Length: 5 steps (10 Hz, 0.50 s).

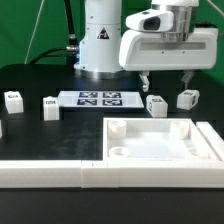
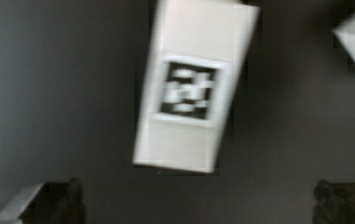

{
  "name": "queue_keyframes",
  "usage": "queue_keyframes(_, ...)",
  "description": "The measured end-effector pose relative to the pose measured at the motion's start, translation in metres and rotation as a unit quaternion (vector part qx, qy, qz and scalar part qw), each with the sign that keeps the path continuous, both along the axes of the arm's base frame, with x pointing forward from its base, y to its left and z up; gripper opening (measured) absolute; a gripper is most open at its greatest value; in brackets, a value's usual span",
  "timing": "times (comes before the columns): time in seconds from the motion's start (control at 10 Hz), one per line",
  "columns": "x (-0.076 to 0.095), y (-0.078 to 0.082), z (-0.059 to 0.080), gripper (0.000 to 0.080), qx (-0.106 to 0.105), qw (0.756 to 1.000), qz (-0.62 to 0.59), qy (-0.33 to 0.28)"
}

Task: Assemble one leg

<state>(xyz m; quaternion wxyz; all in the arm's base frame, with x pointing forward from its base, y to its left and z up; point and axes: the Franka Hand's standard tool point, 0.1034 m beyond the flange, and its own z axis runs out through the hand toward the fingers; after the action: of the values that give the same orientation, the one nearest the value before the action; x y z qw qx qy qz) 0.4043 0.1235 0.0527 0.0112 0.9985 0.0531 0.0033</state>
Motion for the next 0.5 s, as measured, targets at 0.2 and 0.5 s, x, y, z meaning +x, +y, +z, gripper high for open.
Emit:
queue_keyframes(0.2,-0.0019,0.0072,-0.0010,0.0649,0.005,0.999,-0.052,0.001)
queue_keyframes(0.5,-0.0049,0.0122,-0.0017,0.0649,0.020,0.974,-0.227,0.002)
